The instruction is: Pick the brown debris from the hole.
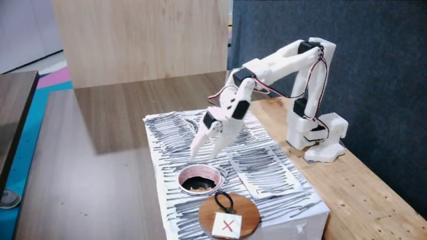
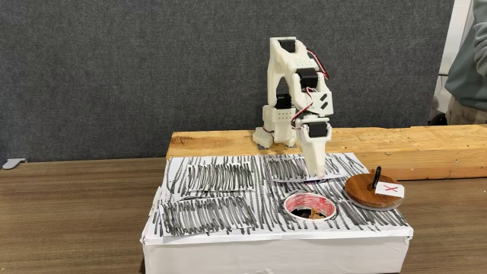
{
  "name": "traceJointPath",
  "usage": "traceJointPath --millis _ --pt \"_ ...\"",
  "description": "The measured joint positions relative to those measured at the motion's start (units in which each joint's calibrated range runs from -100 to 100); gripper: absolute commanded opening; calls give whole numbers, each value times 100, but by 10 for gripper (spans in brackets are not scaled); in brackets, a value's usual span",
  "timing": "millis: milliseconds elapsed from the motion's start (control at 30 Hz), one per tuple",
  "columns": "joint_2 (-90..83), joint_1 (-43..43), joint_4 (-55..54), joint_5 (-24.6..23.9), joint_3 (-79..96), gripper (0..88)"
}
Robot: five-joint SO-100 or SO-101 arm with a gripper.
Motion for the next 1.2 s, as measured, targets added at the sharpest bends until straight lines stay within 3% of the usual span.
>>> traceJointPath --millis 667,1200 --pt "1925 0 -1144 150 -512 199" --pt "3018 15 -1255 155 -1438 199"
